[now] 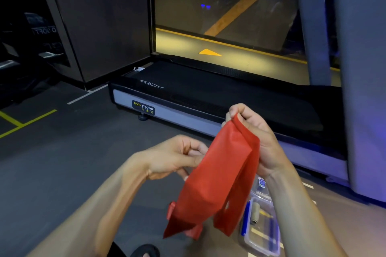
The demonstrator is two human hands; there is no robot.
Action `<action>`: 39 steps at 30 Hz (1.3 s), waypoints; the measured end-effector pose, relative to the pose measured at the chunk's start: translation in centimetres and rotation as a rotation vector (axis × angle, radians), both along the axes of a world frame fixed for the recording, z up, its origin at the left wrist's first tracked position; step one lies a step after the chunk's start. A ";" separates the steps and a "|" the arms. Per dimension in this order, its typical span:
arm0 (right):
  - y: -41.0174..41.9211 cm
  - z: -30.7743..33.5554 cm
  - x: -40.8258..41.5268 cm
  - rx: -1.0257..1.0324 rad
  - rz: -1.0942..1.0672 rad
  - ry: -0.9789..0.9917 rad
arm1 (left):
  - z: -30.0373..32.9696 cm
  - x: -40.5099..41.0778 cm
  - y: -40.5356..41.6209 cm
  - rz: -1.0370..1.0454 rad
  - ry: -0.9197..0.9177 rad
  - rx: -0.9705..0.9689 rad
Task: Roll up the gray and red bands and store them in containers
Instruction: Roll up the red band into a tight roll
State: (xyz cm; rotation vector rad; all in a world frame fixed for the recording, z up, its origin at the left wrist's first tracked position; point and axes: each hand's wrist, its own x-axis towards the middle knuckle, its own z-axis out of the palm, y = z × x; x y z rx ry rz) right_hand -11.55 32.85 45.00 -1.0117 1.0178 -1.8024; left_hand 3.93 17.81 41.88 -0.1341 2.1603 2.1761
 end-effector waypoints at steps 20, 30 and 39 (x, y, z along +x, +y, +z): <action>-0.4 0.0 0.5 -0.021 -0.146 0.034 | -2.2 -2.6 1.4 0.352 0.314 -0.177; -0.3 0.9 0.4 -0.091 -0.283 -0.087 | -3.1 -3.3 1.5 0.353 0.333 -0.313; -0.1 1.4 0.7 -0.128 -0.243 -0.119 | -4.0 -3.5 0.4 0.248 0.199 -0.033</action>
